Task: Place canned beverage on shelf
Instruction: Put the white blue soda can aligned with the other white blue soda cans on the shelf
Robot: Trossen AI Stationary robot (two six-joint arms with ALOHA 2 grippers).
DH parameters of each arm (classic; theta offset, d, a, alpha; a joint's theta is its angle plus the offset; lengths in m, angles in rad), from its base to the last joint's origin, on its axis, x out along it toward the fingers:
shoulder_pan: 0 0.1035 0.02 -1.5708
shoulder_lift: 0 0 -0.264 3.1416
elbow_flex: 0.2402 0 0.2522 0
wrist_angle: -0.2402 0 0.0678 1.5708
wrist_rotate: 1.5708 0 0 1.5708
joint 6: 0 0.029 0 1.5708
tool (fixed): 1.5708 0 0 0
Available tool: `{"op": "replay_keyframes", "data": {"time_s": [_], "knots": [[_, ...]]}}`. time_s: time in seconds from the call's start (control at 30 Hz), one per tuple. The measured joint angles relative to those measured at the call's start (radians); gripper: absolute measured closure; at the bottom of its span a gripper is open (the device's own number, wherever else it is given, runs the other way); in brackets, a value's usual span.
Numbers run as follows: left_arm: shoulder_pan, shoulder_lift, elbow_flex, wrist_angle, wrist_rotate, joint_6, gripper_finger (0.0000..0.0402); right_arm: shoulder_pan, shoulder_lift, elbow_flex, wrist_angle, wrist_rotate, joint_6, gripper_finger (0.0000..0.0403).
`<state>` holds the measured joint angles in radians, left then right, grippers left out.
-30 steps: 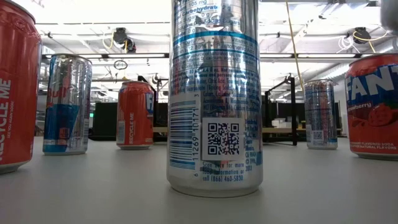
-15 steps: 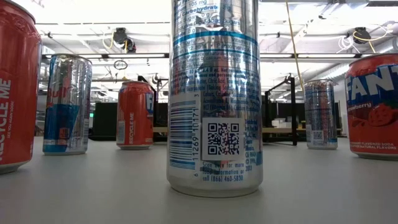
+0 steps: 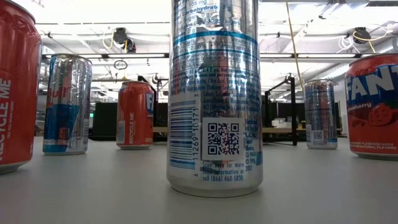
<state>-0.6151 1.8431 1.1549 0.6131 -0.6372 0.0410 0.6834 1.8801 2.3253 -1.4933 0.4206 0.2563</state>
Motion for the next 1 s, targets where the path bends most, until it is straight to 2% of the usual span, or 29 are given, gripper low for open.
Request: {"op": "replay_keyframes", "data": {"time_s": [0.27, 0.43, 0.67, 1.0], "knots": [[0.0, 0.001, 0.03, 0.009, -0.005, 0.025, 0.002, 0.001, 0.0, 0.0, -0.004, -0.002, 0.015, 0.017], [-0.001, 0.001, 0.063, 0.006, -0.047, 0.045, 0.002, 0.001, -0.008, 0.0, -0.008, -0.006, -0.01, 0.017], [-0.001, 0.001, 0.117, -0.103, -0.102, 0.044, 0.002, 0.005, -0.041, 0.0, -0.009, -0.005, -0.066, 0.017], [0.0, 0.001, 0.119, -0.126, -0.134, 0.045, 0.002, 0.005, -0.085, 0.0, 0.017, 0.0, -0.118, 0.017]]}}
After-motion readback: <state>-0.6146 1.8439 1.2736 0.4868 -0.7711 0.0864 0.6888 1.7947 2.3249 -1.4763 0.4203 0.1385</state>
